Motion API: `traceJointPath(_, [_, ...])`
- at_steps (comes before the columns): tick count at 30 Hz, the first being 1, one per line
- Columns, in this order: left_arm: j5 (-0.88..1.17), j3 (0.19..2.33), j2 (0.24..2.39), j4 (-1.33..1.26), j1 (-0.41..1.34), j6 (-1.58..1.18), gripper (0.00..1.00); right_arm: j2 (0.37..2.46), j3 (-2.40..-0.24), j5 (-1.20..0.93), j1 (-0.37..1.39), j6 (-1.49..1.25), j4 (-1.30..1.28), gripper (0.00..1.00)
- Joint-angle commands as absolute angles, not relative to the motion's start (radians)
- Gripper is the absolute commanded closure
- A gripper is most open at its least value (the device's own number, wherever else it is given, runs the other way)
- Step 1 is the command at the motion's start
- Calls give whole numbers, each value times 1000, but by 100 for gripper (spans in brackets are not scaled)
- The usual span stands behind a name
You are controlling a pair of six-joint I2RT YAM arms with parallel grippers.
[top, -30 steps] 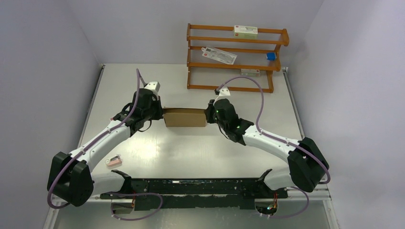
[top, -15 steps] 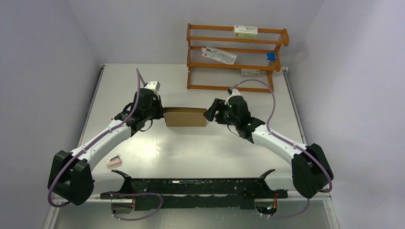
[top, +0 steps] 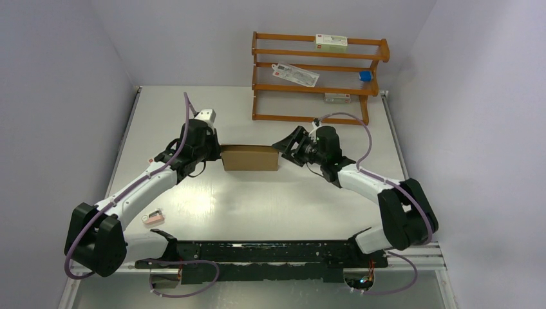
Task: Fold the paper box
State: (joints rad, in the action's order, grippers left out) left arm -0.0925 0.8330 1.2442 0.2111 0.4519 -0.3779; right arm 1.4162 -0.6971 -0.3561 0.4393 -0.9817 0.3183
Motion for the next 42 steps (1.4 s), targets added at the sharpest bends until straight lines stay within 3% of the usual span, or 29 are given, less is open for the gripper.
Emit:
traceJointPath(1, [-91,805,1292,342,462,-364,95,1461,-664,-421,429,-1099,462,27])
traceJointPath(23, [-82,798,1296,333,465,-359,95,1529,-648,-432,390,-1242,535,30])
traceJointPath(37, [-64,788,1303,315,465,-372,95,1567,-540,-469,390,-1165,628,56])
traceJointPath(42, [-62,783,1285,315,465,-385,89,1583,-521,-465,390,-1152,654,61])
